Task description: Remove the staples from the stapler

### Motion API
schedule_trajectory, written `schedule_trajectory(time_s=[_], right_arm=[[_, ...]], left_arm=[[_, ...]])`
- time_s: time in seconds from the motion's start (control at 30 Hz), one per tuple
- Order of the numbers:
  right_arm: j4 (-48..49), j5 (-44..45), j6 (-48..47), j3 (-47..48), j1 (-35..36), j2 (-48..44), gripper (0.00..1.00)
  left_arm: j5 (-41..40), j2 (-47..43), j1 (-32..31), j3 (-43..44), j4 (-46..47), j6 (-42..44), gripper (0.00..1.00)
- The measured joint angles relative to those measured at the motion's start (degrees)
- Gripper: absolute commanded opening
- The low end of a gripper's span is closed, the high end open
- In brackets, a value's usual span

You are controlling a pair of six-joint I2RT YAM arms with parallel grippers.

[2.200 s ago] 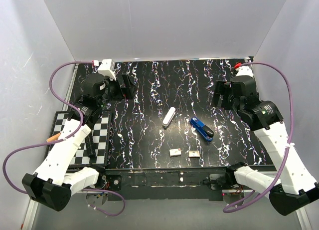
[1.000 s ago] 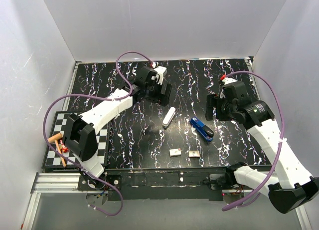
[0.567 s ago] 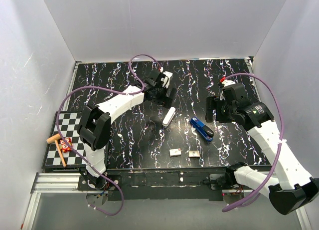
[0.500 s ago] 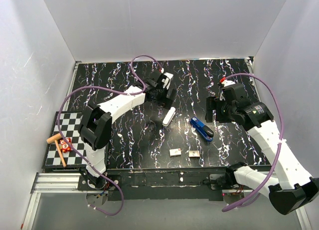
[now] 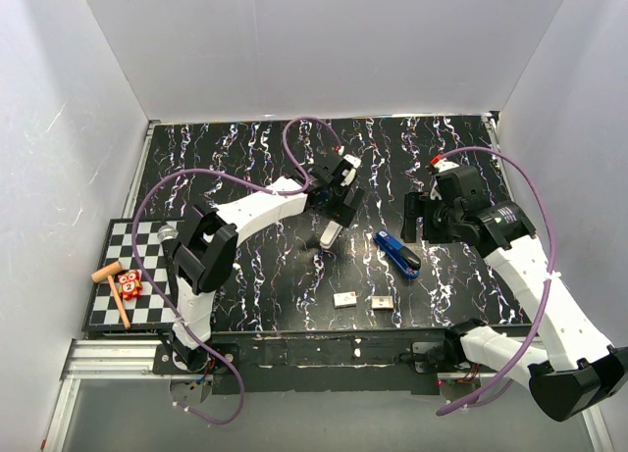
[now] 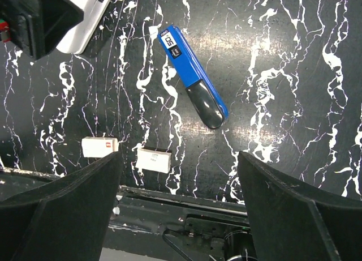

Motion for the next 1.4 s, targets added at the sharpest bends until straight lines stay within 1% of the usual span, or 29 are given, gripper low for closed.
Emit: schedule_trajectory(time_s=[0.23,0.47,0.67,0.77,0.83,0.97,1.23,1.37,1.4], right_arm=[[0.0,-1.1,0.4,0.0,0.0,0.0,0.9],[0.0,-1.3,0.4,-0.1,0.0,0.0,0.9],[0.0,-1.6,0.4,-0.1,0.0,0.2,0.9],[0.0,-1.9,0.4,-0.1,0.0,0.4,0.9],[0.0,-2.0,0.4,0.0,0.0,0.5,0.89],[0.1,-2.3,0.4,-0.1,0.0,0.6,0.89],[0.1,-2.4,0.4,-0.1,0.0,0.6,0.89],[0.1,-2.4,0.4,-0.1,0.0,0.6,0.89],[0.1,-2.4,0.4,-0.1,0.0,0.6,0.89]], left_arm=[[0.0,4.5,-0.3,4.0,-0.2,-1.6,0.98],[-0.3,8.1,-0.5,4.6,-0.4,-2.2,0.98],[-0.7,8.5,-0.8,4.9,-0.9,-2.1,0.98],[-1.7,8.5,-1.2,5.1,-0.9,-2.0,0.95],[-2.3,8.5,-1.5,5.1,-1.0,-1.7,0.9],[-3.1,8.5,-2.3,5.2,-1.0,-1.0,0.85],[-3.2,8.6,-3.0,5.4,-1.1,0.0,0.74],[-3.1,9.6,-3.1,6.2,-1.0,0.3,0.66],[-3.1,9.9,-3.1,6.2,-1.0,0.3,0.62]])
